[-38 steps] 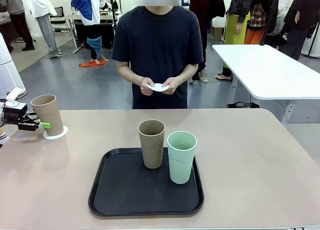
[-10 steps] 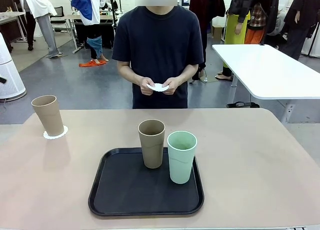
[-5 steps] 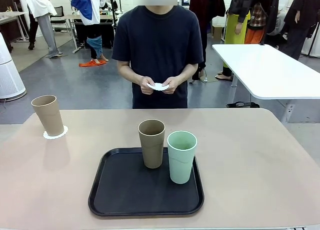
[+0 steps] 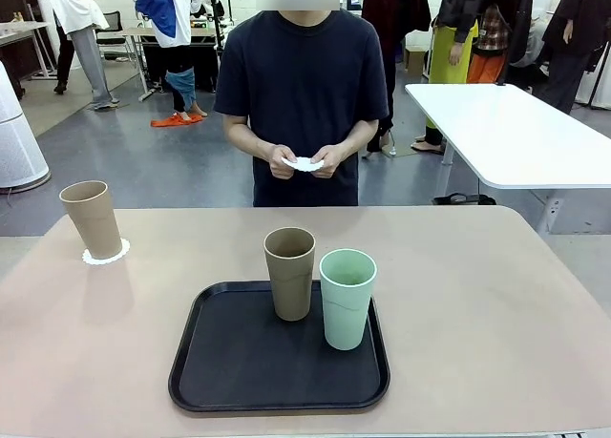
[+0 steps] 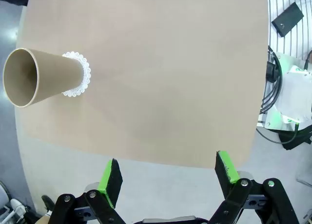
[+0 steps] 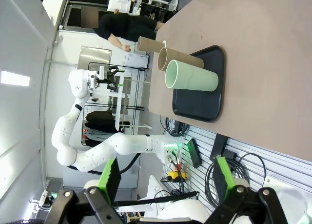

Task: Place coasters on the table and set cups on them.
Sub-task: Pick up one Reusable plastic cup and place it on a coaster set by the human, then take one Reusable plastic cup from the Flat Tray and place it on a coaster set by the human.

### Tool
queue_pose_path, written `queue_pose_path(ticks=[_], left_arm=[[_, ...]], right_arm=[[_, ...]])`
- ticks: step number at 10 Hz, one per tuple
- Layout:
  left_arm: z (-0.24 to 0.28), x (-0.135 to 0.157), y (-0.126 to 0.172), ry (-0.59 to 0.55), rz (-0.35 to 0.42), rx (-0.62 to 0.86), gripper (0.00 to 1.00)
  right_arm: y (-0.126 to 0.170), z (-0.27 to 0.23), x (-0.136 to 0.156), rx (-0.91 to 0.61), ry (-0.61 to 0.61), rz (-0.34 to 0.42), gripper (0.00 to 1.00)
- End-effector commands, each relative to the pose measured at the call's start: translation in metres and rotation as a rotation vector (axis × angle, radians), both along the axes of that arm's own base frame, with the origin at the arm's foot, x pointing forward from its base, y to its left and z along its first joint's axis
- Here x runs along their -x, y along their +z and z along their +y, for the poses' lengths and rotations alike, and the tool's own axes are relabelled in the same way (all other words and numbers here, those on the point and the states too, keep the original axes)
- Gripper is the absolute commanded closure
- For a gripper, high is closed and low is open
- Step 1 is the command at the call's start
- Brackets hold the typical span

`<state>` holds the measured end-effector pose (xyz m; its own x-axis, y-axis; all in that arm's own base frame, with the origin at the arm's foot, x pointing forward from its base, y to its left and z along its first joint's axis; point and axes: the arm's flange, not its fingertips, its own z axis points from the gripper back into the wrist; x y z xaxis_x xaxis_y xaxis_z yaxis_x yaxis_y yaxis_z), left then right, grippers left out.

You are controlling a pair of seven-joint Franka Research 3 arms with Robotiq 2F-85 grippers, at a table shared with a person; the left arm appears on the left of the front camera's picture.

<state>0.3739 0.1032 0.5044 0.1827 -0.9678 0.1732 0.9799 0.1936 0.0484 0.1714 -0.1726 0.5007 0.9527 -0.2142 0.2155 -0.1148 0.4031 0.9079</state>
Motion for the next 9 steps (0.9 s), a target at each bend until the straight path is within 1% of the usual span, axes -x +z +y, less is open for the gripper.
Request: queue_pose_path(ticks=[1, 6, 7, 8, 9], left_arm=[[0.004, -0.003, -0.001, 0.024, 0.007, -0.011, 0.0], [0.004, -0.003, -0.001, 0.024, 0.007, -0.011, 0.0], [0.006, 0.0, -0.002, 0.002, 0.001, 0.013, 0.0], [-0.003, 0.02, 0.01, 0.134, -0.064, 0.008, 0.0], [-0.012, 0.033, 0.01, 0.315, -0.064, 0.033, 0.0]], right_arm=[[0.001, 0.0, -0.001, -0.018, 0.009, -0.023, 0.0], [0.001, 0.0, -0.001, -0.018, 0.009, -0.023, 0.0], [0.001, 0.0, -0.001, -0.018, 0.009, -0.023, 0.0], [0.001, 0.0, -0.001, -0.018, 0.009, -0.023, 0.0], [0.001, 0.0, -0.001, -0.018, 0.009, -0.023, 0.0]])
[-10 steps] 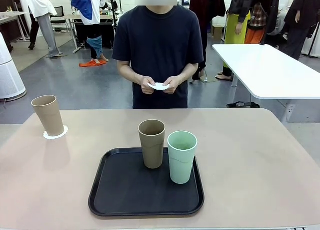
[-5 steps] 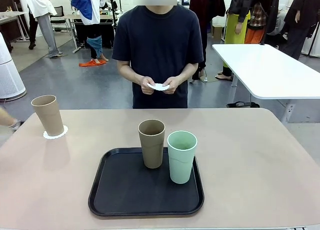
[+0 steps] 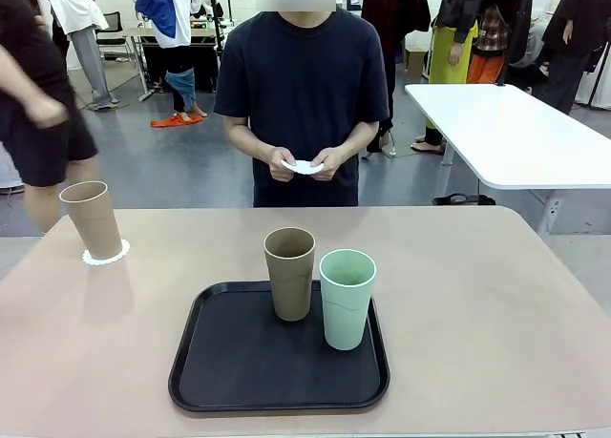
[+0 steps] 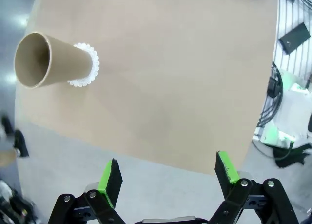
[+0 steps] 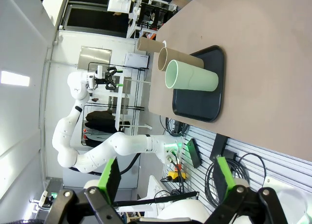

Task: Place coasters on the table and set cups on them.
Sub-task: Take one Reusable plastic cup from the Flat Tray and place it on a coaster set by the human.

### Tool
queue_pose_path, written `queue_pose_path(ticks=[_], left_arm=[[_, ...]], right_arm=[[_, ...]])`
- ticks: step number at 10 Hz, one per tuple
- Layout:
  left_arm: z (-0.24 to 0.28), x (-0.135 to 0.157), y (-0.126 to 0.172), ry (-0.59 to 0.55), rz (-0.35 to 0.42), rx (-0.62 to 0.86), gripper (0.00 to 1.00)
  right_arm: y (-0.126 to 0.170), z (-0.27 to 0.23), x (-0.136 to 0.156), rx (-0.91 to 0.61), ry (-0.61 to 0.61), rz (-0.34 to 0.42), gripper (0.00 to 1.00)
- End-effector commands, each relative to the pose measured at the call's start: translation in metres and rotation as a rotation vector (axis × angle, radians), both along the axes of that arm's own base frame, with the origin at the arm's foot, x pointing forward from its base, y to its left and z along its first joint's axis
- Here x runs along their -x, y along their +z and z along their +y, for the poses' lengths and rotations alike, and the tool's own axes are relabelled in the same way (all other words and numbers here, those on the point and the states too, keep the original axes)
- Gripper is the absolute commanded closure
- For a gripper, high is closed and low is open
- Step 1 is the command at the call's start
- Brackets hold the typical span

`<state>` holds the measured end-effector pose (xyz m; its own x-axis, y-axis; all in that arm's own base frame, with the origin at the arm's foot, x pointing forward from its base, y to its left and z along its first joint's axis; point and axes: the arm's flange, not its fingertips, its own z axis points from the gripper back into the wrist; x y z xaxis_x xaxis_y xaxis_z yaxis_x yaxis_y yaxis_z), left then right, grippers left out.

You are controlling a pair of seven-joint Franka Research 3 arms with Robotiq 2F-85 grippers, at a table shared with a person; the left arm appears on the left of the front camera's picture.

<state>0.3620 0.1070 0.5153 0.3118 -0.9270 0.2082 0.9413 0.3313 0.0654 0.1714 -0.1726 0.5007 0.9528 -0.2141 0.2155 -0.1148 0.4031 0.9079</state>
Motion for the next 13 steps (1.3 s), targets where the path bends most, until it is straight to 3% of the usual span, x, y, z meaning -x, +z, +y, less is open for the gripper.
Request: queue_pose_path(ticks=[1, 2, 3, 4, 5, 6, 7, 9, 10, 11, 13], left_arm=[[-0.029, 0.036, -0.006, 0.289, 0.072, 0.061, 0.0], [-0.034, 0.06, -0.015, 0.381, 0.07, 0.045, 0.0], [-0.044, 0.066, -0.015, 0.425, 0.082, 0.0, 0.0], [-0.059, 0.057, -0.01, 0.434, 0.156, -0.039, 0.0], [-0.064, 0.083, -0.02, 0.474, 0.191, -0.008, 0.0], [-0.076, 0.074, -0.011, 0.393, 0.194, 0.087, 0.0], [-0.053, 0.068, -0.018, 0.458, 0.144, -0.001, 0.0], [-0.068, 0.074, -0.018, 0.434, 0.178, 0.018, 0.0], [-0.063, 0.036, -0.017, 0.509, 0.377, 0.392, 0.0], [-0.053, 0.024, -0.023, 0.577, 0.487, 0.605, 0.0], [-0.027, 0.013, -0.024, 0.667, 0.574, 0.928, 0.0]], right_arm=[[0.001, 0.0, -0.001, -0.018, 0.009, -0.023, 0.0], [0.001, 0.0, -0.001, -0.018, 0.009, -0.023, 0.0], [0.001, 0.0, -0.001, -0.018, 0.009, -0.023, 0.0], [0.001, 0.0, -0.001, -0.018, 0.009, -0.023, 0.0], [0.001, 0.0, -0.001, -0.018, 0.009, -0.023, 0.0], [0.001, 0.0, -0.001, -0.018, 0.009, -0.023, 0.0], [0.001, 0.0, -0.001, -0.018, 0.009, -0.023, 0.0], [0.001, 0.0, -0.001, -0.018, 0.009, -0.023, 0.0], [0.001, 0.0, -0.001, -0.018, 0.009, -0.023, 0.0], [0.001, 0.0, -0.001, -0.018, 0.009, -0.023, 0.0], [0.001, 0.0, -0.001, -0.018, 0.009, -0.023, 0.0]])
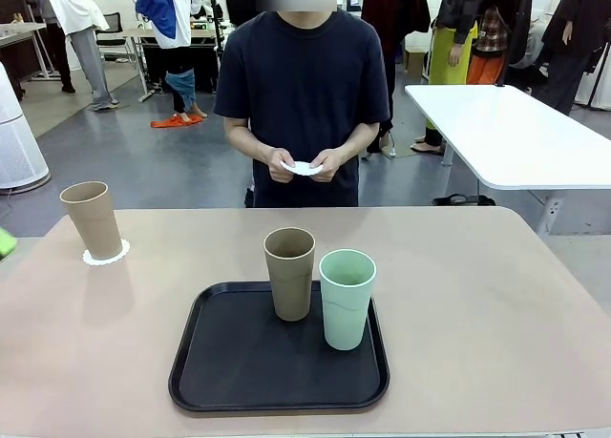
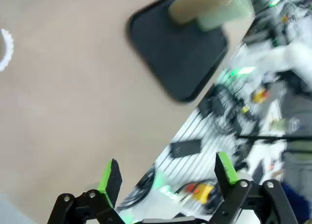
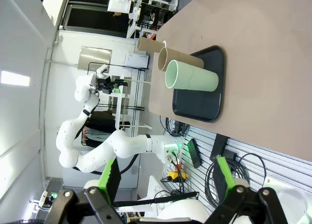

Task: Place coasters on the table and set cups on them.
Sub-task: Take one Reusable plastic cup from the Flat Tray and place it on a coaster set by the human.

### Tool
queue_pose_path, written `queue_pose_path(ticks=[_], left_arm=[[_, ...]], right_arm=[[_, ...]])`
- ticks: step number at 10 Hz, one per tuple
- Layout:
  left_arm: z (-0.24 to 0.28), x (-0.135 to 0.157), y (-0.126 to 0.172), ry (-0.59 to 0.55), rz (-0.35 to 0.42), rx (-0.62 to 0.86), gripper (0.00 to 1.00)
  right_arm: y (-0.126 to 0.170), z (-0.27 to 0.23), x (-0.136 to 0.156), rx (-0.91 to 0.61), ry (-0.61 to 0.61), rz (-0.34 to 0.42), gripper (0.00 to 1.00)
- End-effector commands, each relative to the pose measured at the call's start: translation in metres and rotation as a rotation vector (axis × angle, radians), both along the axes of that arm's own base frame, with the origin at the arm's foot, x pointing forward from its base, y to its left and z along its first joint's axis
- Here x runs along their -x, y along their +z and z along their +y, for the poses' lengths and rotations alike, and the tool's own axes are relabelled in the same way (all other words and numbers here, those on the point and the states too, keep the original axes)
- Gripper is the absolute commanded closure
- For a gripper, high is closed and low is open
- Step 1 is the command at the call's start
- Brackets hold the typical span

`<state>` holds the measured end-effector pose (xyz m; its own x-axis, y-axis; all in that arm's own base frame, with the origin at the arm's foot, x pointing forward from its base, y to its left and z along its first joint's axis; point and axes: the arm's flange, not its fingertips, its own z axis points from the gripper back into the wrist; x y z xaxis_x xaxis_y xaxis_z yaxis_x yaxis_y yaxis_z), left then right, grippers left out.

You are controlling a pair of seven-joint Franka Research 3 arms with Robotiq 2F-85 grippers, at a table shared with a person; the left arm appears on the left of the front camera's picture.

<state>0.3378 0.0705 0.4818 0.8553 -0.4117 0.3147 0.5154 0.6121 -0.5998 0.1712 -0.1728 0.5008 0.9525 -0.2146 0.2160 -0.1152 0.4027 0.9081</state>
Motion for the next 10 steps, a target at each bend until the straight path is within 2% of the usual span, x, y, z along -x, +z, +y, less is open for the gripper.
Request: queue_pose_path(ticks=[1, 3, 4, 6, 7, 10], left_arm=[[0.023, -0.007, 0.013, 0.243, -0.001, 0.361, 0.0], [0.078, 0.022, 0.022, 0.362, -0.096, 0.453, 0.0], [0.109, 0.035, 0.02, 0.415, -0.114, 0.498, 0.0], [0.157, 0.057, 0.01, 0.455, -0.083, 0.558, 0.0], [0.173, 0.062, 0.011, 0.425, -0.032, 0.558, 0.0], [0.195, 0.054, 0.03, 0.364, 0.041, 0.454, 0.0]], right_arm=[[0.0, 0.0, -0.001, -0.018, 0.009, -0.022, 0.0], [0.0, 0.0, -0.001, -0.018, 0.009, -0.022, 0.0], [0.0, 0.0, -0.001, -0.018, 0.009, -0.022, 0.0], [0.0, 0.0, -0.001, -0.018, 0.009, -0.022, 0.0], [0.0, 0.0, -0.001, -0.018, 0.009, -0.022, 0.0], [0.0, 0.0, -0.001, -0.018, 0.009, -0.022, 0.0]])
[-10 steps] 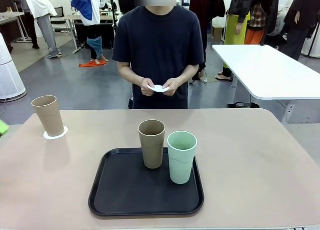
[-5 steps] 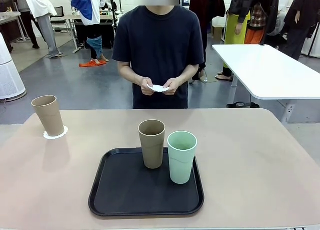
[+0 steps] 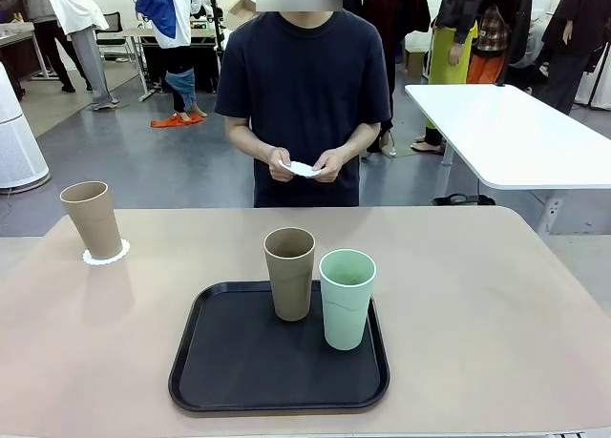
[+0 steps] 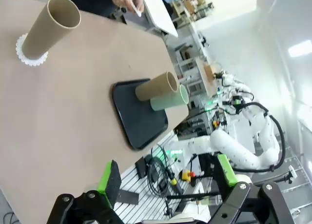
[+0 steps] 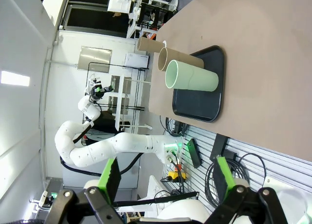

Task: Place coasters on the table and set cups on them.
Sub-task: Take one Reusable plastic cup from the Flat Tray and place it on a coaster set by the human.

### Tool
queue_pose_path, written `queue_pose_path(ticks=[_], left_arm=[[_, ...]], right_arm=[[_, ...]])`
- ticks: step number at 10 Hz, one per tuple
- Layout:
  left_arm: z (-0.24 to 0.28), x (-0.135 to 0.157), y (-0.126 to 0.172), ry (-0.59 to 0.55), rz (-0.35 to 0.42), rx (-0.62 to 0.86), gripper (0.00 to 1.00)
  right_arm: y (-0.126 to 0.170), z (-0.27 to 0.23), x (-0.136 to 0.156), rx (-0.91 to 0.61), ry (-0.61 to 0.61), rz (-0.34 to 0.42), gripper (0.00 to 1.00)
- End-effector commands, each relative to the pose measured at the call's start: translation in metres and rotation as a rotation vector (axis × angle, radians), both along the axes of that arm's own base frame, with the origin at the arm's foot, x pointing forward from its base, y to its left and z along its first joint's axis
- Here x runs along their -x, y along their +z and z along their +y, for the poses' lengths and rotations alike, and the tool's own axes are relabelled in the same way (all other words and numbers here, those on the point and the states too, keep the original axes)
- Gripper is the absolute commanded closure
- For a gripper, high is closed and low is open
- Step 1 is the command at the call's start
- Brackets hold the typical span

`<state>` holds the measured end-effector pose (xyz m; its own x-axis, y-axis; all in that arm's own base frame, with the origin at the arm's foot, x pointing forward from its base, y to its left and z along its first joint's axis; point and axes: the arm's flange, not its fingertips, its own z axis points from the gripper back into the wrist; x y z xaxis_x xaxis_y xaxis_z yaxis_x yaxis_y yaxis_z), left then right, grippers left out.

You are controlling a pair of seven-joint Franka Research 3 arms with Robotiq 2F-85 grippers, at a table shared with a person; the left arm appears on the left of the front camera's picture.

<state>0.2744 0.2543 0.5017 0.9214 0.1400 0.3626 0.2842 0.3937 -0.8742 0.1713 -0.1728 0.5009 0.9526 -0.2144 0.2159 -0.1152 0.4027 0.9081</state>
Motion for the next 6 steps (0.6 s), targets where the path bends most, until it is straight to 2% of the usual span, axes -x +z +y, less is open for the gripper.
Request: queue_pose_path(ticks=[1, 5, 6], left_arm=[[0.016, -0.015, 0.013, -0.057, 0.029, -0.044, 0.0], [0.02, -0.009, -0.008, -0.072, 0.013, -0.038, 0.0], [0.016, -0.019, 0.005, -0.044, 0.038, -0.022, 0.0]], right_arm=[[0.0, 0.0, -0.001, -0.018, 0.009, -0.022, 0.0], [0.0, 0.0, -0.001, -0.018, 0.009, -0.022, 0.0], [0.0, 0.0, -0.001, -0.018, 0.009, -0.022, 0.0]])
